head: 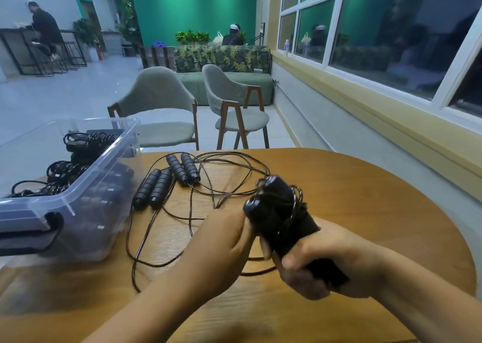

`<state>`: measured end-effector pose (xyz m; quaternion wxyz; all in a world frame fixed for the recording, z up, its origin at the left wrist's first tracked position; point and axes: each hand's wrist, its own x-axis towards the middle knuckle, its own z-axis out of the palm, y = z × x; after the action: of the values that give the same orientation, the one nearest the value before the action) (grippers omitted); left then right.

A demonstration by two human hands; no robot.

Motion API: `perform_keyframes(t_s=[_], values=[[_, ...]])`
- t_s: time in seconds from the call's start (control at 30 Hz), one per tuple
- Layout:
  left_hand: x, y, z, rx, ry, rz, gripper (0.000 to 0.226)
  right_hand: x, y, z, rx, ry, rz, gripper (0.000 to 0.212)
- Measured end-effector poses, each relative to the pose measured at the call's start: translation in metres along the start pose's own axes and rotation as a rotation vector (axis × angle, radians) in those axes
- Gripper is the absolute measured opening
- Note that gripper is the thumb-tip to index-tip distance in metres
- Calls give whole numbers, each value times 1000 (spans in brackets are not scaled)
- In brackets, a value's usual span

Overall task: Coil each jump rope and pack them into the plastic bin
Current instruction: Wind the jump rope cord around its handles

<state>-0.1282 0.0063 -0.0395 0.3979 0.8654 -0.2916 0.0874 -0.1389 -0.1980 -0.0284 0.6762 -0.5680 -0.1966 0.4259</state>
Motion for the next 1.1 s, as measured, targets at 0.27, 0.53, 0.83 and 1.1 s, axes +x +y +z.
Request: perform_keyframes(t_s=[0.27,0.53,0.83,1.1], values=[[1,-4,4,90,2,24,36,-3,1,-14,-12,226,-110,32],[-3,-6,12,282,-130,-69,35,-5,-7,-24,-62,484,-165,10],[-8,-1,8,414,-156,30,37,-8,-7,-50,-405,867,-150,14],[-3,-3,-14,423,-114,91,33,-2,-2,-46,-943,843,171,6]])
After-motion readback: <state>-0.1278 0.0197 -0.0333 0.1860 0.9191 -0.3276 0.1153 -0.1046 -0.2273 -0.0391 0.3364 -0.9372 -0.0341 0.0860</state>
